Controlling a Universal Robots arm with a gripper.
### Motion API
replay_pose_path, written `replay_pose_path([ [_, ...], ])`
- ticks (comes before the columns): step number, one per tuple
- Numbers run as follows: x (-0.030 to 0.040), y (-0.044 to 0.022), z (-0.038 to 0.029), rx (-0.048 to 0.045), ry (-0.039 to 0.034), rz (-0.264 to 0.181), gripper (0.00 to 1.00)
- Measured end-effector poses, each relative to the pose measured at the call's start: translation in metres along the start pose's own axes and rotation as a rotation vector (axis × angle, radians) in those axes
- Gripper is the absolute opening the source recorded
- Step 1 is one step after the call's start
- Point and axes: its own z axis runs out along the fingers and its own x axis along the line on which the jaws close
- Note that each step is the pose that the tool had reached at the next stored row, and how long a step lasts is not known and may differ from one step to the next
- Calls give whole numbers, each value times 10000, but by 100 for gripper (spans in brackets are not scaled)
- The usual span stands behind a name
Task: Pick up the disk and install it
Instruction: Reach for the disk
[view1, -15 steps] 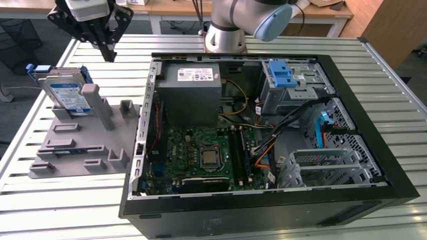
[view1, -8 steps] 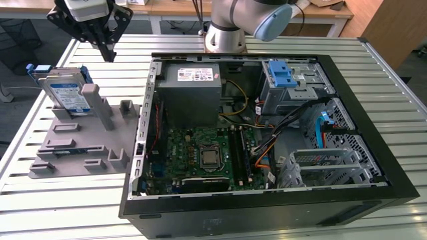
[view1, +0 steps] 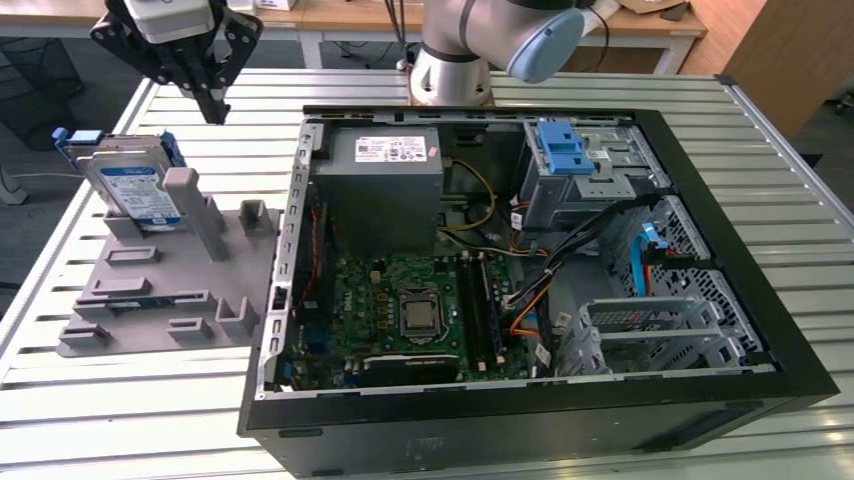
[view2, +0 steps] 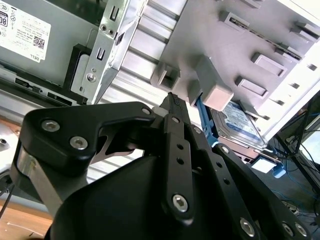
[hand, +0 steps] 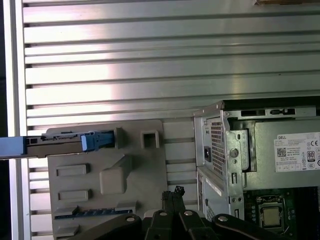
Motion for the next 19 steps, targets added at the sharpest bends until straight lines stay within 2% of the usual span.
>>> replay_pose_path([
  [9,27,-2,3,0,0,0,11],
  [19,88,-7,10,0,0,0,11],
])
